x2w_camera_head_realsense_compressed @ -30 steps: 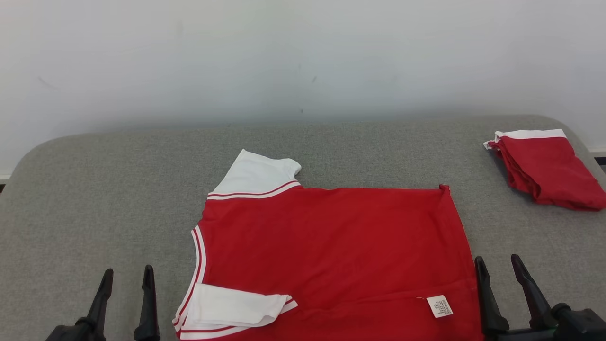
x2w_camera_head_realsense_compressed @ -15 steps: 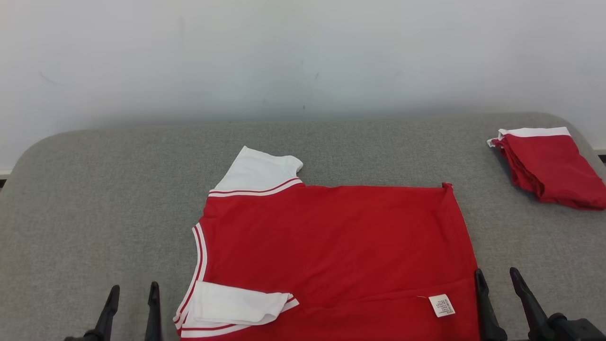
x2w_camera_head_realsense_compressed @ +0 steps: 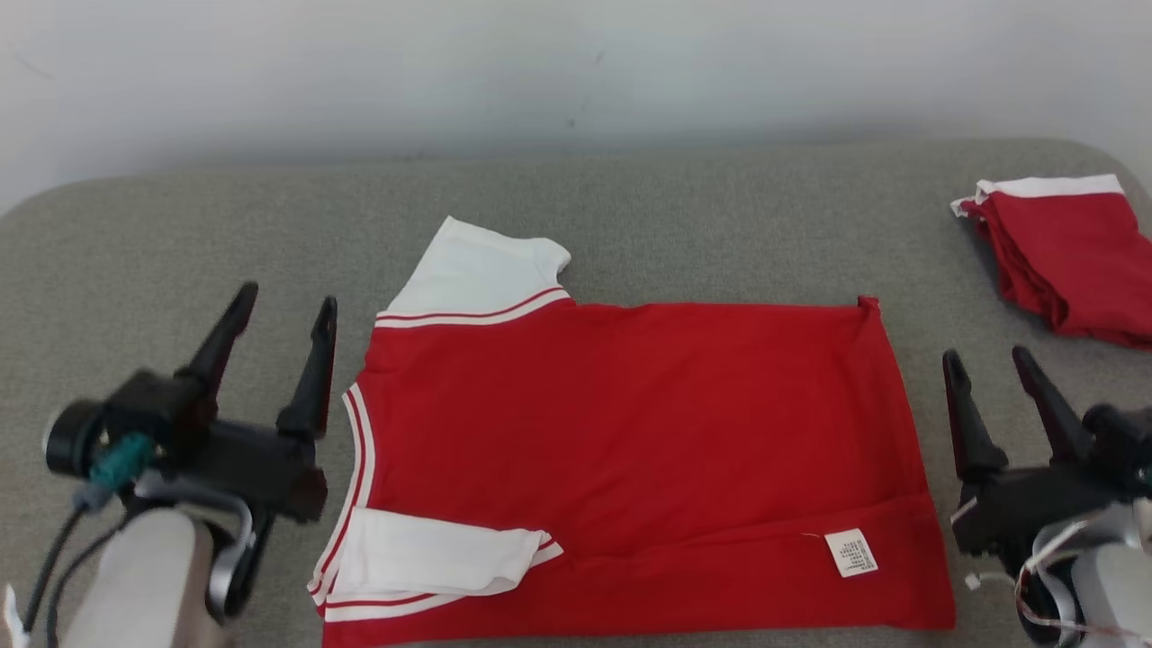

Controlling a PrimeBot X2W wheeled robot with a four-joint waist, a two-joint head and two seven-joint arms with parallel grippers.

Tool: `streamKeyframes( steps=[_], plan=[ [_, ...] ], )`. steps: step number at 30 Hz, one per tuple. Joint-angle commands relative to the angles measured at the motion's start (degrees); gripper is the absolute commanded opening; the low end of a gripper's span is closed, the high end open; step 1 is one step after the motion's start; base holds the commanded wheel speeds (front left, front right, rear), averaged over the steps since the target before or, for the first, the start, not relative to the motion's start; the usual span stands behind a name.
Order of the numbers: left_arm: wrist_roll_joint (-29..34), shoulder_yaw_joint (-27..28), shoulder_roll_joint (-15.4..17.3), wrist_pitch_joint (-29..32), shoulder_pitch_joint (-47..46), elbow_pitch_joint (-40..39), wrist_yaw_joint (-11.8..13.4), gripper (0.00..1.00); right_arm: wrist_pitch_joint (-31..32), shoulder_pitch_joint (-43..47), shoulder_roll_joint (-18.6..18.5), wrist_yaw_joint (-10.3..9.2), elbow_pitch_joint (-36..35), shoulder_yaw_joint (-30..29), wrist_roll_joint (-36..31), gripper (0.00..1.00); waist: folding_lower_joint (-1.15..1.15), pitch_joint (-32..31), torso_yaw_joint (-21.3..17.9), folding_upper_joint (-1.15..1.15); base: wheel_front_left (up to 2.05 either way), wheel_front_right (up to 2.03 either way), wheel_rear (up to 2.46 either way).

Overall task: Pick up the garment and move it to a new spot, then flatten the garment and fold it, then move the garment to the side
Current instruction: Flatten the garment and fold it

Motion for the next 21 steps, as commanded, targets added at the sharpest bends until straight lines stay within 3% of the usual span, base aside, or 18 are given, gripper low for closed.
streamKeyframes(
  steps=[1,10,21],
  plan=[
    [-1.18,-1.16,1.22,0.56,-2.88,0.95,0.14,1.00,0.85,-1.97,-0.37,-0.18,0.80,0.21,0.50,1.00,-0.01,4.89,-0.97,0.00,0.00,0.00,0.00],
    [-12.98,-16.08,10.07,7.21,-26.76,12.54,0.12,1.00,8.76,-19.77,-1.75,-0.17,9.68,5.68,3.48,1.00,-0.01,15.34,-4.27,0.00,0.00,0.00,0.00],
    [-25.26,-32.48,13.93,11.92,-43.93,27.80,0.11,1.00,12.16,-34.04,1.48,-0.17,19.40,15.67,5.22,1.00,-0.01,21.65,-9.08,0.00,0.00,0.00,0.00]
  ],
)
